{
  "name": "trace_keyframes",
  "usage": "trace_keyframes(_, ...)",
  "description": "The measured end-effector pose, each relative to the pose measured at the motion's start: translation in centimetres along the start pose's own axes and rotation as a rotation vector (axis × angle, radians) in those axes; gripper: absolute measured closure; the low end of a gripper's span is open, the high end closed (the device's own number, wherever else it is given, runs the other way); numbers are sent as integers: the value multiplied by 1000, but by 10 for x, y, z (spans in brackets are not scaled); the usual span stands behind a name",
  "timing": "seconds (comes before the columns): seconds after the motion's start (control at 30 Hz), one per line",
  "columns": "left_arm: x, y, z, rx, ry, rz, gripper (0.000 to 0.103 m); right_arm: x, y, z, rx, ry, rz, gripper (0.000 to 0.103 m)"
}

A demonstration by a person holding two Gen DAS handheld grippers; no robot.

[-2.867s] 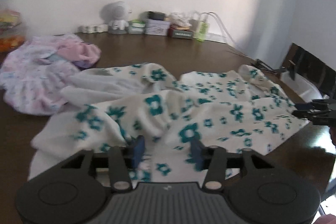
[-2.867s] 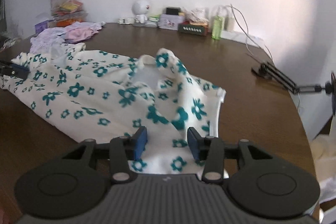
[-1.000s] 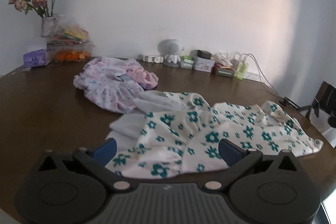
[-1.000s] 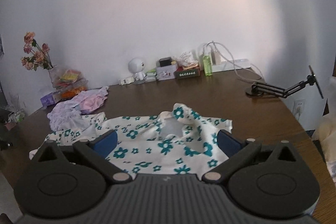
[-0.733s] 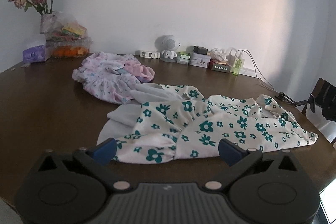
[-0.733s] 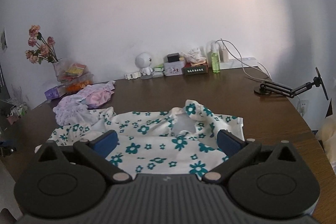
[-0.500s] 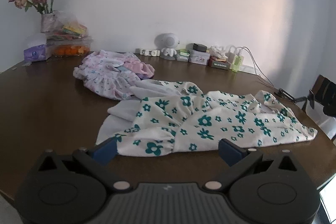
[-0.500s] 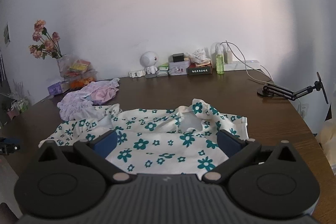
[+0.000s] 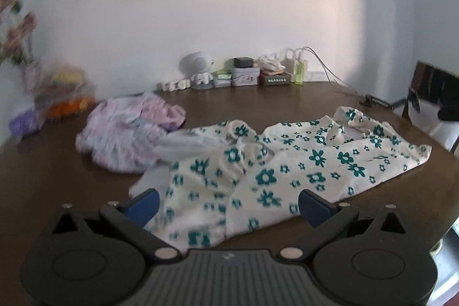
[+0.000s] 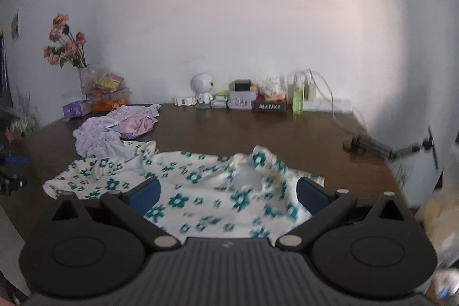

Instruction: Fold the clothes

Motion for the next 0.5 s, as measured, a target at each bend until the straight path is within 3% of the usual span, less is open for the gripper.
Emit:
trace_keyframes(0.2, 40, 44, -16, 2, 136, 47, 0, 26, 23, -12, -21, -96, 9, 0)
trace_keyframes(0.37, 73, 96, -24, -18, 215, 98, 0, 37, 74, -33, 40, -118, 126, 0)
trace_keyframes(0.5, 94, 139, -26, -61, 295, 157, 0, 48, 115, -41, 96, -228, 223, 0)
Point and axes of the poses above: each gripper's, at about its wrist camera, not at the fingertips, and y roughly the way its jaws point, z to its left, x to its top, the point moved 7 cm from there along y, roughly the way its jaws point, and after that the axes turned 8 degrees about -y, right-handed, at the moved point
